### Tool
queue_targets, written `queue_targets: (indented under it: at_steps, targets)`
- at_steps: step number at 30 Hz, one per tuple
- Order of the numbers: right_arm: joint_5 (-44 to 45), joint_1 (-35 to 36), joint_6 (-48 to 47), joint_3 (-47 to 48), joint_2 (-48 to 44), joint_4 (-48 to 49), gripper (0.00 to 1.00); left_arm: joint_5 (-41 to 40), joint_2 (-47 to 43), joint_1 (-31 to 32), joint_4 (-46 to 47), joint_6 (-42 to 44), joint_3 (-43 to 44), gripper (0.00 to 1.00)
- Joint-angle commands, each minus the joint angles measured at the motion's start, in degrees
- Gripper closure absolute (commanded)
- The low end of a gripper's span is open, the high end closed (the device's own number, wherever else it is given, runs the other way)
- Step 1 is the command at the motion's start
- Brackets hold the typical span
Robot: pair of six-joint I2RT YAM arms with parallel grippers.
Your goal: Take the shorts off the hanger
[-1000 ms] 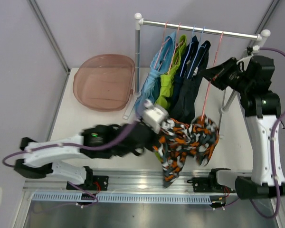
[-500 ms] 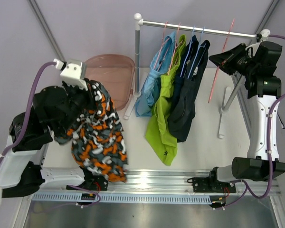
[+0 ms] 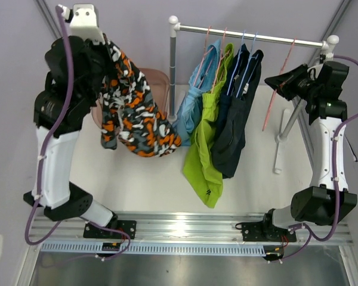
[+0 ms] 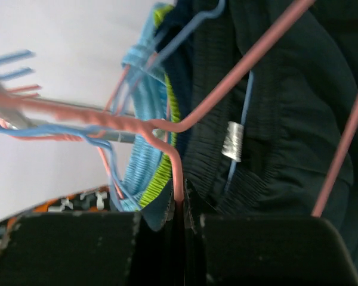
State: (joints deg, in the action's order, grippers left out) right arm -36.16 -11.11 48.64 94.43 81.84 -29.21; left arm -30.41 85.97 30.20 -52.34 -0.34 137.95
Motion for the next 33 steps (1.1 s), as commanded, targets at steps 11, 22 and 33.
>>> queue_targets:
  at_steps: [11,22,33]
  targets:
    - [-2.07,-0.49,-5.22,-11.37,-8.09,1.43,0.09,5.98,11.31,-12.35,28.04,0.76,6.36,1.0]
    - [-1.1,-0.4,-6.28,-17.27,-13.81,1.88,0.04,3.17,29.14,-18.33,36.43,2.54,4.97,1.0]
    - [-0.49,-0.31,-5.75,-11.91,-22.07,-2.51,0.02,4.39,38.67,-18.77,21.06,-5.37,2.95,0.01]
